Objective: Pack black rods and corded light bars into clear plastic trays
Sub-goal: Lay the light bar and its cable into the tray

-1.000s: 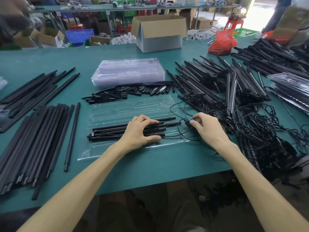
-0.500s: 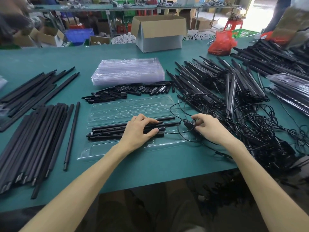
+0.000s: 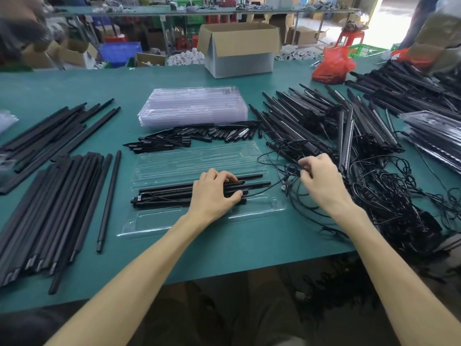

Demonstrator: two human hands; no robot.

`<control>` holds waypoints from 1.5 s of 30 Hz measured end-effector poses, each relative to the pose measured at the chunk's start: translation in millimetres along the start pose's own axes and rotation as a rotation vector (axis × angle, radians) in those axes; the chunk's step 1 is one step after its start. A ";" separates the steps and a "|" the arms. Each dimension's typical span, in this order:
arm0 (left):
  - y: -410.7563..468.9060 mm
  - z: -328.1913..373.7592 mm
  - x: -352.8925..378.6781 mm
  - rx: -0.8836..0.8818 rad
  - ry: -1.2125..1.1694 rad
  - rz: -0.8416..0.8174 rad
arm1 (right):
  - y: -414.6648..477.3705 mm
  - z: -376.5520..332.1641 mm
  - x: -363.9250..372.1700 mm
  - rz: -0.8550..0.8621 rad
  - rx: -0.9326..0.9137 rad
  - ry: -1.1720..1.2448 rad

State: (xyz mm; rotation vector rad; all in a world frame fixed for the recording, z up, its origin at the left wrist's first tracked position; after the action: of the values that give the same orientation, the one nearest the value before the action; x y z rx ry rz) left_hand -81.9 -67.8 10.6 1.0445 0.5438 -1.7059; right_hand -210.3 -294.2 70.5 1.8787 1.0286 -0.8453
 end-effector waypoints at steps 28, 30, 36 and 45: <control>-6.5 -0.9 1.3 0.005 0.022 0.025 | 8.2 3.2 -81.2 0.956 0.109 0.323; -6.3 -0.9 1.3 0.004 0.025 0.032 | 4.8 12.5 -76.1 0.903 0.148 0.390; -5.2 -2.2 2.6 0.020 0.023 0.035 | 2.9 -36.6 -19.0 0.379 -0.058 0.657; -0.6 -8.7 -15.9 -0.049 -0.420 -0.072 | -20.0 -100.5 58.7 -0.025 -0.425 0.436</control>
State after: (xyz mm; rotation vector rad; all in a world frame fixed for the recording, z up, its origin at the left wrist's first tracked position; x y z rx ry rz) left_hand -77.4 -52.6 19.3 0.6106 0.3517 -1.8984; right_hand -185.1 -179.3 59.5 1.7101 1.3735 -0.1960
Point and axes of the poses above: each hand's wrist, its own y-axis towards the middle knuckle, its own x-axis out of the palm, z = x × y, the point moved 6 cm from there along y, towards the middle knuckle, and after that the axes turned 12 degrees about -x, right-handed, at the moved point
